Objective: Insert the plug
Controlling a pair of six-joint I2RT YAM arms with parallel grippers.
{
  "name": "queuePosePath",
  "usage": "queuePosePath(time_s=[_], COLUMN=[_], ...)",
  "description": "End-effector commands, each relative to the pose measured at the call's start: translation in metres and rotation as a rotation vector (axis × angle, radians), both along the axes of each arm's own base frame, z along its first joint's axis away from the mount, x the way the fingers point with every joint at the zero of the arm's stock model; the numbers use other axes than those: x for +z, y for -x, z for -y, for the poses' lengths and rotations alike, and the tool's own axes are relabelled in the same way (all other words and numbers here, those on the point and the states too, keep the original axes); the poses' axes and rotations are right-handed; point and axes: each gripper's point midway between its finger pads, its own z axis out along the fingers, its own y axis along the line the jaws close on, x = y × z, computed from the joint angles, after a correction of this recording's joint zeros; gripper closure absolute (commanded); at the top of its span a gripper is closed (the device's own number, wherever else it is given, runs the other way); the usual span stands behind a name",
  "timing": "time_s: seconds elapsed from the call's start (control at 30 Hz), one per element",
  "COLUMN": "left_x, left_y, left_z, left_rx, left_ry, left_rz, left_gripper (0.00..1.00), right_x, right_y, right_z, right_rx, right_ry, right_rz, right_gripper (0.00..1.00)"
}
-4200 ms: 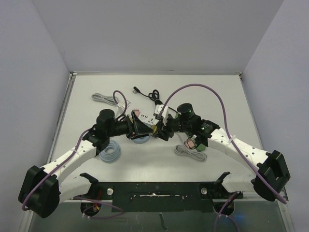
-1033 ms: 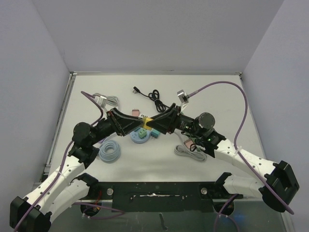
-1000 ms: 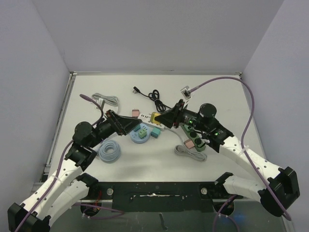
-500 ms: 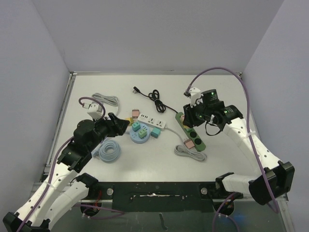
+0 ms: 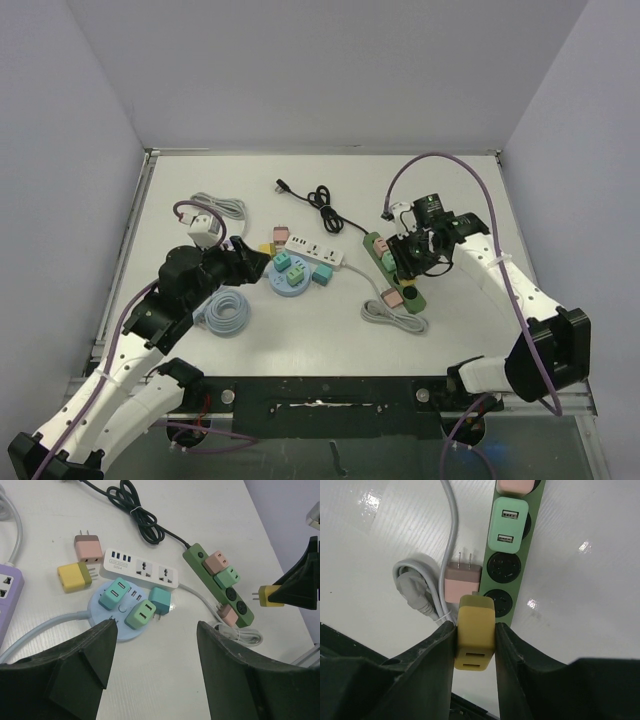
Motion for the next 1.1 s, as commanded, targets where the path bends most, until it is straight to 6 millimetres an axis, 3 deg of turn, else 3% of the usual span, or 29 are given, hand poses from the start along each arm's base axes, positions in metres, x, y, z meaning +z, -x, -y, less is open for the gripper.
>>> queuePosePath(time_s=[0.0,0.27,0.53,1.07], left_x=[0.016,0.014,0.012,0.015], left_y=[-0.004,-0.006,-0.007,-0.006], left_z=[0.004,0.003,0.004,0.003], left_rx=[-0.017,-0.015,-0.015,-0.011], left_ry=[0.018,0.014,0.011,0.015], left_rz=[0.061,0.057,0.053,0.062], left_gripper=[0.37,0.37,0.37,0.37], right_x=[-0.017,-0.032,-0.042,-0.030], right_y=[-0.014,-0.036,-0.041,-0.053], right_z=[0.002,0.002,0.008,0.005], right_rx=[0.018,0.003,0.000,0.008], right_ry=[0.029,0.059,0.091,0.090], right_rz=[-0.006,-0.030,-0.055,-0.036], right_gripper=[1.00,1.00,1.00,1.00])
